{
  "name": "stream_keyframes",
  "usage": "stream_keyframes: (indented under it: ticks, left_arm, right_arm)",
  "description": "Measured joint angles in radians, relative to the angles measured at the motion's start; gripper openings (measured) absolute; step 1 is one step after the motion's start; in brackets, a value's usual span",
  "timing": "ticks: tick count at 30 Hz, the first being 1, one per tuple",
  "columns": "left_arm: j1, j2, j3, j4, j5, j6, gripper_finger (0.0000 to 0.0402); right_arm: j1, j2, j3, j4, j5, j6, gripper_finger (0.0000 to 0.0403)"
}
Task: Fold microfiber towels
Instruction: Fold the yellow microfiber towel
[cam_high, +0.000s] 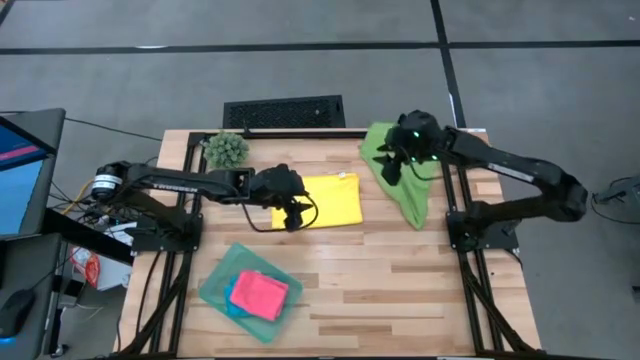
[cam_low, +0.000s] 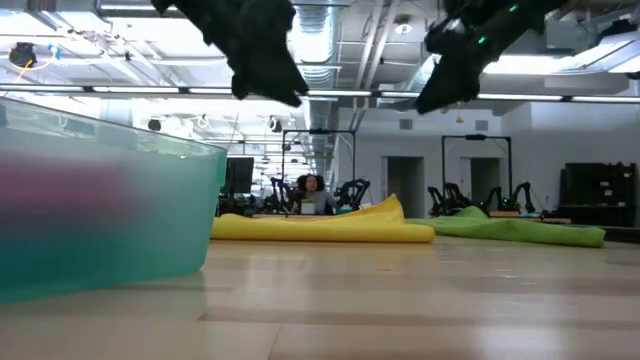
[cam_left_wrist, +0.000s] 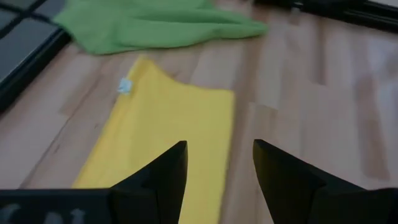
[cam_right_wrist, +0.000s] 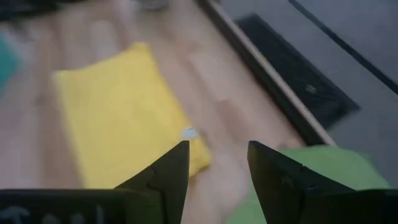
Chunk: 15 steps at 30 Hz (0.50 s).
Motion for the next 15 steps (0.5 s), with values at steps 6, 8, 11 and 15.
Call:
stream_keyframes:
  ticks: [6,8,11,15]
  left_arm:
    - [-0.048,-0.045,0.059,-0.229,0.093,0.023,0.0175]
    - [-0.079,-0.059,0.065,-0.302,0.1,0.026,0.0175]
    - [-0.125,-0.067,0.064,-0.381,0.096,0.006,0.0175]
    - [-0.184,-0.063,0.025,-0.394,0.063,-0.034,0.0175]
  right_arm:
    - [0.104,-0.133,-0.078,-0.117,-0.026,0.003,0.0186]
    - [0.135,-0.175,-0.127,-0.146,-0.026,0.026,0.0185]
    - [0.184,-0.231,-0.203,-0.134,-0.025,0.079,0.0184]
    - [0.259,-0.257,-0.297,-0.077,-0.022,0.129,0.0183]
